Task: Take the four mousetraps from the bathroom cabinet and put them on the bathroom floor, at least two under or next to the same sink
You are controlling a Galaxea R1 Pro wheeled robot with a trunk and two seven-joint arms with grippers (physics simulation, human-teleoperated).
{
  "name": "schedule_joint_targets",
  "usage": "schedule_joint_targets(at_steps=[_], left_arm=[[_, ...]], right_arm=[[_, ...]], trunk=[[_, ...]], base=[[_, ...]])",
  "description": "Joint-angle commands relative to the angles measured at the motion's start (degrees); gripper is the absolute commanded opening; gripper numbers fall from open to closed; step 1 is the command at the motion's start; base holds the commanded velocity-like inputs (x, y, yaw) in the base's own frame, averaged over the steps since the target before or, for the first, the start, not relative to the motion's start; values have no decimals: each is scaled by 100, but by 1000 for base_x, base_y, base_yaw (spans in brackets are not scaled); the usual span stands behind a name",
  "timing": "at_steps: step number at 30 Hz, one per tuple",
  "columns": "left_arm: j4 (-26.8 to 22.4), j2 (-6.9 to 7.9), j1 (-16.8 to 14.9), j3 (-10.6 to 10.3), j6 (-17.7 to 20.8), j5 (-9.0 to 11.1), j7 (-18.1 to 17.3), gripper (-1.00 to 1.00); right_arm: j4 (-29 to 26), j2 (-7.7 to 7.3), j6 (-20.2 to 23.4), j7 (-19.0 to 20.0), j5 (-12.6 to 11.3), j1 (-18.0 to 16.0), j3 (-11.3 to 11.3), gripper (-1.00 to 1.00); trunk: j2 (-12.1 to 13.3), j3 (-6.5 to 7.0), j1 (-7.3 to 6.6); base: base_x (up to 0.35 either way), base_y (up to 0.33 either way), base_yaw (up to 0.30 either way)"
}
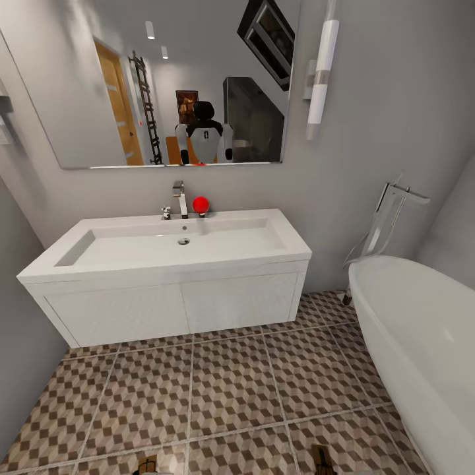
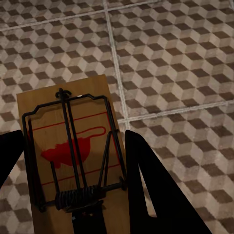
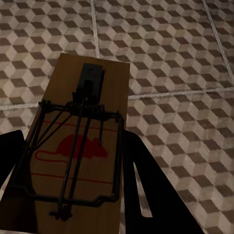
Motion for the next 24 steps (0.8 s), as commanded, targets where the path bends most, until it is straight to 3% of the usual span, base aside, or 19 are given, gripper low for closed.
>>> schedule_joint_targets(at_steps=[1, 3, 5, 6, 8, 9, 11, 13, 16, 18, 24], left_arm=[[17, -4, -10, -6, -22, -62, 58, -100], [6, -12, -8, 11, 33, -64, 60, -100], [-47, -18, -9, 22, 365, -67, 62, -100], [-214, -21, -9, 26, 799, -67, 62, -100], [-1110, -25, -14, 33, 2126, -62, 53, -100], [-1428, -23, -15, 33, 2536, -56, 46, -100], [-2738, -24, -19, 38, 4280, -17, 16, -100], [-3836, -30, -35, 40, 5571, 43, -1, -100], [-4699, -120, -85, 42, 6246, 92, -6, -100], [-4896, -177, -209, 42, 6415, 102, -7, -100], [-4451, -217, -700, 39, 6510, 98, -7, -100]], right_arm=[[-52, 0, 3, -53, 17, -5, 12, -100], [-248, 1, 68, -85, 23, -6, 11, -100], [-617, 5, 254, -154, 24, -6, 10, -100], [-933, 8, 493, -213, 22, -7, 10, -100], [-1615, 31, 1247, -319, 15, -28, 9, -100], [-1774, 45, 1457, -337, 14, -48, 9, -100], [-2283, 138, 2140, -379, 14, -229, 9, -100], [-2537, 226, 2480, -398, 19, -541, 9, -100], [-2643, 273, 2822, -402, 44, -1004, 11, -100], [-2664, 293, 3053, -401, 62, -1221, 17, -100], [-2614, 356, 3364, -380, 91, -1719, 35, -100]], trunk=[[-3, -5, 0], [-3, -5, 0], [-3, -5, 0], [-3, -5, 0], [-3, -5, 0], [-3, -5, 0], [-3, -5, 0], [-3, -5, 0], [-3, -5, 0], [-3, -5, 0], [-3, -5, 0]], base=[[0, 0, 0], [0, 0, 0], [0, 0, 0], [0, 0, 0], [0, 0, 0], [0, 0, 0], [0, 0, 0], [0, 0, 0], [0, 0, 0], [0, 0, 0], [0, 0, 0]])
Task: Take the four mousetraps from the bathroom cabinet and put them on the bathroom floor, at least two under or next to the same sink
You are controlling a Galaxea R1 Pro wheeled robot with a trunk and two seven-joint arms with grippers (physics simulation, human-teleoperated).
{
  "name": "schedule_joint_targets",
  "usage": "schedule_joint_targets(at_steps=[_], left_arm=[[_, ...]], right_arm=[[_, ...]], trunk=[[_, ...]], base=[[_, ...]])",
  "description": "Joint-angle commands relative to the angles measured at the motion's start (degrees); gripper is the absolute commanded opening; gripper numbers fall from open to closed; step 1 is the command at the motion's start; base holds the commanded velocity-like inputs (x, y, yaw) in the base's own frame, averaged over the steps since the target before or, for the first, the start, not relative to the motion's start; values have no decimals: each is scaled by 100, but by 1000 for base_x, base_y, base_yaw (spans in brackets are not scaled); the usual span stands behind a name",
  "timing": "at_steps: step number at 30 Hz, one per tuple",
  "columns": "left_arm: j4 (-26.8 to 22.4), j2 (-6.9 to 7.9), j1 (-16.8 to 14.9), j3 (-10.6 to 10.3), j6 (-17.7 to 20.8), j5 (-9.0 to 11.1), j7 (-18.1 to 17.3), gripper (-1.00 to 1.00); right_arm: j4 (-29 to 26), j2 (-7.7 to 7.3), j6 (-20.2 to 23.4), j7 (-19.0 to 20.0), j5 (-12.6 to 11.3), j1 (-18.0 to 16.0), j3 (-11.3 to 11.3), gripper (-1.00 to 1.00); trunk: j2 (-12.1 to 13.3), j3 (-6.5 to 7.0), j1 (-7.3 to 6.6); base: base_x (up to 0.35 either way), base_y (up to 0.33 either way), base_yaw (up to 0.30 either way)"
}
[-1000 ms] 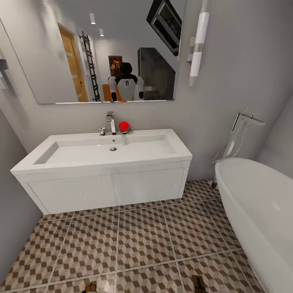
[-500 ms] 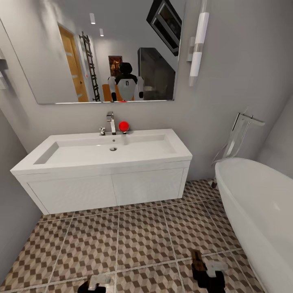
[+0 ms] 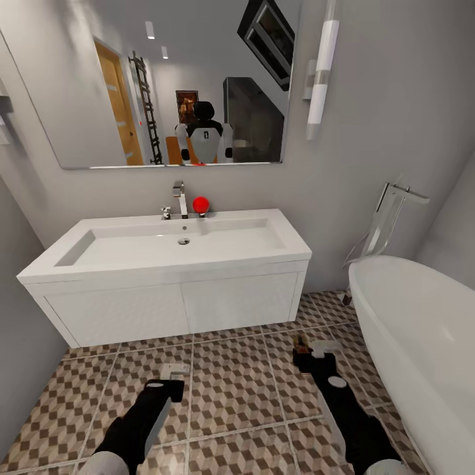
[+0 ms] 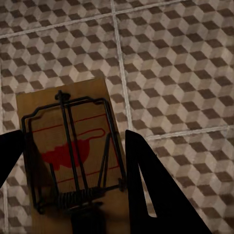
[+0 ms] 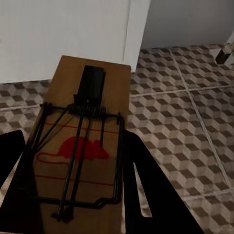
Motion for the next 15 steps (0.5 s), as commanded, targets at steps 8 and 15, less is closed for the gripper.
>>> schedule_joint_targets(at_steps=[8, 15], left_arm=[[1101, 28, -90, -19, -1795, -48, 1, -100], [1236, 40, -95, -32, -2242, -51, -50, -100]], right_arm=[[26, 76, 29, -43, 32, -105, 384, -100], [25, 92, -79, -43, 37, -111, 566, -100]], trunk=[[-3, -6, 0], [-3, -6, 0]], base=[[0, 0, 0], [0, 0, 0]])
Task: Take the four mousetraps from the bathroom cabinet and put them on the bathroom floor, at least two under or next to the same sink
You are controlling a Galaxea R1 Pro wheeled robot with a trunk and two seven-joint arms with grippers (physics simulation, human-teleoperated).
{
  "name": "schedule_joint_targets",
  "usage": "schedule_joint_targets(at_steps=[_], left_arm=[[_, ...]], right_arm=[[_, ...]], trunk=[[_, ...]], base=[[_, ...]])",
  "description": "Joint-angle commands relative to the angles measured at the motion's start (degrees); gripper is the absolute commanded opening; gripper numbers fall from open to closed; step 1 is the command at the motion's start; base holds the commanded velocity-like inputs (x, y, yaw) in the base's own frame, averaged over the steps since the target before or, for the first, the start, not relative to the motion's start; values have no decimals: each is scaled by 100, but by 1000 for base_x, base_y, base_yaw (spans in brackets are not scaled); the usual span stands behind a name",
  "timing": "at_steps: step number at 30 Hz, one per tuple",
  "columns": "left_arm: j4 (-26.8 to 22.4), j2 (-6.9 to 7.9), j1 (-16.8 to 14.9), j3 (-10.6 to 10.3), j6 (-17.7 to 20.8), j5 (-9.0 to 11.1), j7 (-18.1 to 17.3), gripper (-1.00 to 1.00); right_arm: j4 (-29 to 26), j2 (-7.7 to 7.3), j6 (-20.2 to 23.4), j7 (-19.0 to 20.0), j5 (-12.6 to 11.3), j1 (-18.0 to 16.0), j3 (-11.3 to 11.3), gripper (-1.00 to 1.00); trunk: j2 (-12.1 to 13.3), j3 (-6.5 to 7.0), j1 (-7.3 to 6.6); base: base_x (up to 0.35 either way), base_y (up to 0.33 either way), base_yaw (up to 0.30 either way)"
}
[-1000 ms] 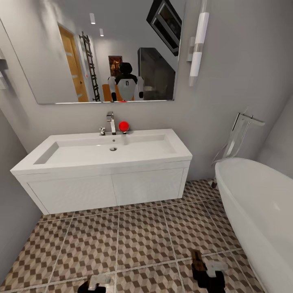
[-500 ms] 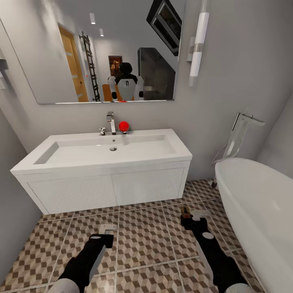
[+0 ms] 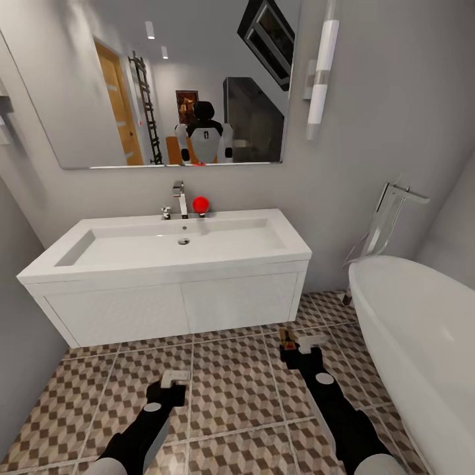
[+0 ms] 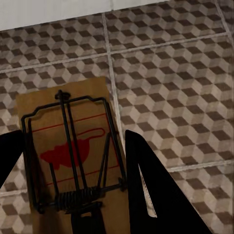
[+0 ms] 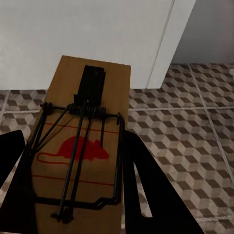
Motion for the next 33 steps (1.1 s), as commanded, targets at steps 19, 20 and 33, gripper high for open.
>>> schedule_joint_targets(at_steps=[19, 20, 33], left_arm=[[-727, 11, -1, -21, 21, -60, -859, -100], [-740, 10, -1, -23, 22, -60, -859, -100], [-801, -5, -1, -35, 25, -60, -859, -100]], right_arm=[[-47, -20, 25, -70, 23, -3, 28, -100], [-50, -20, 25, -71, 23, -3, 28, -100], [-62, -3, 25, -73, 23, -3, 28, -100]], trunk=[[-3, -5, 0], [-43, -23, 22], [-564, -257, 307]], base=[[0, 0, 0], [0, 0, 0], [0, 0, 0]])
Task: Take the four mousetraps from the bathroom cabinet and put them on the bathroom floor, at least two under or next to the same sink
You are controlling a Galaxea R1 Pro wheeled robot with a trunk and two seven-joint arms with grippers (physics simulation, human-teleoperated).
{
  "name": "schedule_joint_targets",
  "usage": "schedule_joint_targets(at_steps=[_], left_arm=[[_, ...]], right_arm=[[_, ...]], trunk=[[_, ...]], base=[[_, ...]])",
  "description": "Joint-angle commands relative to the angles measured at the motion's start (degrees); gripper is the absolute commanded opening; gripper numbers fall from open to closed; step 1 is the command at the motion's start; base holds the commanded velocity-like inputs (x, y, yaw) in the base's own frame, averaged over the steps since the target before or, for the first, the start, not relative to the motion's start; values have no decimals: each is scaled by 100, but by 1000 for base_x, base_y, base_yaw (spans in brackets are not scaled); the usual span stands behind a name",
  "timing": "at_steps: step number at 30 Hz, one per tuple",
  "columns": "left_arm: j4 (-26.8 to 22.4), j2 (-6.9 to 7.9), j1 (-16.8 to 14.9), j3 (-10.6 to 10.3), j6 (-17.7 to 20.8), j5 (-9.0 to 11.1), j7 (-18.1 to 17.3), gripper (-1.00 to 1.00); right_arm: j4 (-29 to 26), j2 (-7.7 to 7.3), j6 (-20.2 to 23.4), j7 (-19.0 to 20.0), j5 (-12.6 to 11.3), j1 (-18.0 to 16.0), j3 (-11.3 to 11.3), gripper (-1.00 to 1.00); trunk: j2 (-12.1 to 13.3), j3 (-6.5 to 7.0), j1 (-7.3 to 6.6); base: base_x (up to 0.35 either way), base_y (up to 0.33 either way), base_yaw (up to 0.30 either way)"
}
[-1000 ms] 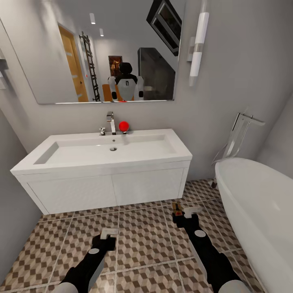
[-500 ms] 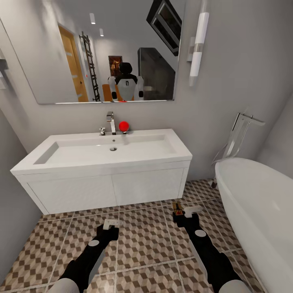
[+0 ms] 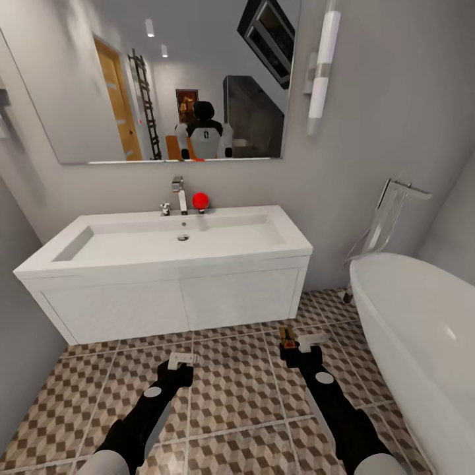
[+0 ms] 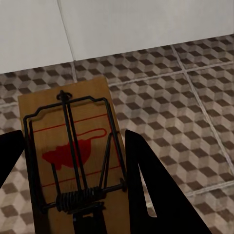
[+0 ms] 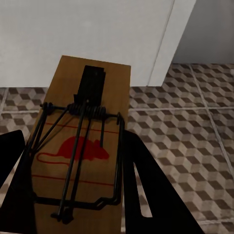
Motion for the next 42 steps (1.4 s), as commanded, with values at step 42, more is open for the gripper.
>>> schedule_joint_targets(at_steps=[42], left_arm=[[-522, -24, -1, -28, 38, -50, -10, -100]], right_arm=[[-17, 17, -4, -54, 21, -2, 26, -100]], trunk=[[-1689, -1101, 923]], base=[[0, 0, 0]])
